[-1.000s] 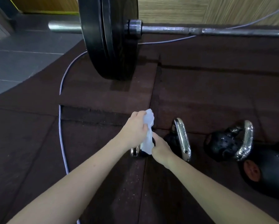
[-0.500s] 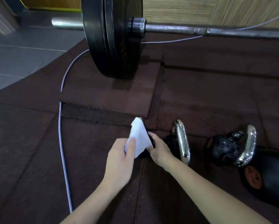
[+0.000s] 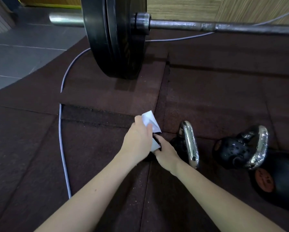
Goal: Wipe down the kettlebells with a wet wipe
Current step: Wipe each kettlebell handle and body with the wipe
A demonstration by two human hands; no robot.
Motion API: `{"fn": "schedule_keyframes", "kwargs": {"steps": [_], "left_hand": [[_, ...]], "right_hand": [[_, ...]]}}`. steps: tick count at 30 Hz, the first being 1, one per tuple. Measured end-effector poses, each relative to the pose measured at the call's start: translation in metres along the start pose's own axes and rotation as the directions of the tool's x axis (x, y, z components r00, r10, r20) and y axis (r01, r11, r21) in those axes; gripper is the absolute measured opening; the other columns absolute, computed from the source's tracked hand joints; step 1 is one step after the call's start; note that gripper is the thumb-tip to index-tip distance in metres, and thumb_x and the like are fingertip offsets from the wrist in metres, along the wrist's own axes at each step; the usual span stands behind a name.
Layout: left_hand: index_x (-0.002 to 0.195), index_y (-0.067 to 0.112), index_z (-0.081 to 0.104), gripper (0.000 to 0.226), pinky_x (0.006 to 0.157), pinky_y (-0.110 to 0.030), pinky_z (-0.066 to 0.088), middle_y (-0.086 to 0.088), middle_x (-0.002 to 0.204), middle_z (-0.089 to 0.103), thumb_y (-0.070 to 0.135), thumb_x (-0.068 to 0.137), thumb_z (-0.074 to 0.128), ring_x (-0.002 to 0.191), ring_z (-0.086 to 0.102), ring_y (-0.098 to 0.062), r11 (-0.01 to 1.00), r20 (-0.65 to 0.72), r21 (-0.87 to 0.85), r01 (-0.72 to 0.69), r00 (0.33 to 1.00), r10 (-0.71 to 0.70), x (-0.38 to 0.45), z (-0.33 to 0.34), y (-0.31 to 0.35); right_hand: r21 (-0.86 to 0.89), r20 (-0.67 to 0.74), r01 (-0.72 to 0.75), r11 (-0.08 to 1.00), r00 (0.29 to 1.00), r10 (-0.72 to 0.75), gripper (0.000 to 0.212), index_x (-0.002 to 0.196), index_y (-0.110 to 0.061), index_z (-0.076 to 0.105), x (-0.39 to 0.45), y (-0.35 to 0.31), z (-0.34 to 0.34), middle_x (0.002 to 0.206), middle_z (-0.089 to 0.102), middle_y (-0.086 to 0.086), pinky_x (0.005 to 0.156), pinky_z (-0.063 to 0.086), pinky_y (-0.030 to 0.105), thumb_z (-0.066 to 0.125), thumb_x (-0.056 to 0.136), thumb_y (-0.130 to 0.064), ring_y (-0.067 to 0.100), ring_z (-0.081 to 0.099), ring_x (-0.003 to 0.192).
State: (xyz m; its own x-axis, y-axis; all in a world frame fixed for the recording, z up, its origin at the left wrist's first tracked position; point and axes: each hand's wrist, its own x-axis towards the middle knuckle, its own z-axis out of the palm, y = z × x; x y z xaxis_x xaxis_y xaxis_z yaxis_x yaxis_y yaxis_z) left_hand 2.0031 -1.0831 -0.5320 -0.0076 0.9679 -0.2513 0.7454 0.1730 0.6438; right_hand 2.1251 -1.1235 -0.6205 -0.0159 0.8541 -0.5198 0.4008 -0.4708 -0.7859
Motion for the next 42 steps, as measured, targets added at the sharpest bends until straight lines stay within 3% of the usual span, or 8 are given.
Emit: {"fn": "schedule_keyframes", "kwargs": {"steps": [5,9,14,19,23,31,36,42], "left_hand": [[0.124,0.004,0.063,0.045,0.067,-0.017,0.04,-0.015,0.131,0.056,0.013,0.082,0.077,0.093,0.059,-0.014,0.997,0.039,-0.071,-0.034,0.999,0.036,-0.015,0.003,-0.005],[0.165,0.012,0.021,0.061,0.11,-0.031,0.041,-0.013,0.165,0.036,0.024,0.11,0.045,0.145,0.046,-0.027,0.977,0.008,-0.212,0.0,1.0,0.002,-0.067,0.011,-0.036],[0.13,0.017,0.043,0.025,0.073,-0.042,0.056,-0.001,0.092,0.061,0.033,0.11,0.042,0.08,0.065,-0.02,0.988,-0.061,-0.154,0.004,0.998,-0.014,-0.078,0.01,-0.033],[0.116,0.004,0.047,0.029,0.078,-0.043,0.047,-0.014,0.105,0.056,0.032,0.111,0.041,0.095,0.061,-0.035,0.987,0.027,0.159,0.019,0.999,-0.024,0.001,0.002,0.0],[0.114,0.003,0.046,0.035,0.084,-0.041,0.046,-0.025,0.122,0.063,0.038,0.11,0.042,0.107,0.063,-0.04,0.985,0.121,-0.036,0.171,0.979,-0.165,0.038,-0.008,0.013],[0.077,0.02,0.037,0.036,0.059,-0.03,0.033,0.008,0.07,0.041,0.031,0.111,0.042,0.062,0.039,-0.008,0.965,-0.092,-0.26,-0.032,0.996,0.008,-0.031,0.0,-0.025],[0.154,0.019,0.039,0.048,0.105,-0.003,0.027,0.018,0.148,0.042,0.034,0.11,0.046,0.135,0.042,0.002,0.989,0.004,-0.083,-0.12,0.993,0.121,-0.065,0.009,-0.055],[0.161,0.01,0.028,0.059,0.099,0.004,0.021,0.024,0.14,0.035,0.03,0.109,0.049,0.125,0.039,0.005,0.991,-0.006,-0.048,-0.123,0.992,0.123,-0.071,0.008,-0.053]], "right_hand": [[-0.04,-0.011,0.002,0.999,1.0,-0.003,0.057,0.156,-0.032,0.043,0.001,0.0,0.001,0.141,0.057,-0.009,0.103,0.039,0.027,0.058,0.103,-0.018,0.009,0.05,0.125],[-0.118,-0.012,-0.023,0.993,1.0,0.022,0.066,0.161,-0.032,0.037,0.002,-0.001,0.001,0.157,0.05,-0.003,0.115,0.041,0.031,0.051,0.101,-0.008,0.022,0.051,0.142],[-0.128,-0.031,-0.032,0.991,0.999,0.028,0.07,0.159,-0.035,0.041,0.002,-0.003,0.002,0.155,0.053,-0.004,0.115,0.043,0.031,0.052,0.097,-0.005,0.021,0.055,0.138],[-0.04,-0.012,0.005,0.999,1.0,-0.006,0.061,0.159,-0.032,0.04,-0.002,-0.001,0.0,0.153,0.053,-0.008,0.109,0.039,0.025,0.058,0.103,-0.017,0.014,0.052,0.137],[-0.01,-0.009,-0.005,1.0,1.0,0.005,0.063,0.161,-0.032,0.037,-0.002,-0.002,-0.001,0.159,0.048,-0.004,0.116,0.037,0.028,0.063,0.104,-0.027,0.017,0.047,0.144],[-0.07,-0.025,-0.006,0.998,1.0,0.005,0.06,0.159,-0.038,0.039,0.004,0.004,0.002,0.161,0.047,-0.008,0.118,0.039,0.03,0.058,0.105,-0.021,0.017,0.047,0.145],[-0.117,-0.026,-0.006,0.993,1.0,0.003,0.059,0.16,-0.036,0.039,0.005,0.004,0.001,0.16,0.048,-0.002,0.118,0.042,0.036,0.059,0.105,-0.027,0.023,0.048,0.146],[-0.108,-0.023,-0.009,0.994,1.0,0.007,0.06,0.161,-0.038,0.036,0.002,0.001,0.0,0.165,0.042,-0.001,0.113,0.039,0.03,0.059,0.106,-0.03,0.023,0.044,0.149]]}}
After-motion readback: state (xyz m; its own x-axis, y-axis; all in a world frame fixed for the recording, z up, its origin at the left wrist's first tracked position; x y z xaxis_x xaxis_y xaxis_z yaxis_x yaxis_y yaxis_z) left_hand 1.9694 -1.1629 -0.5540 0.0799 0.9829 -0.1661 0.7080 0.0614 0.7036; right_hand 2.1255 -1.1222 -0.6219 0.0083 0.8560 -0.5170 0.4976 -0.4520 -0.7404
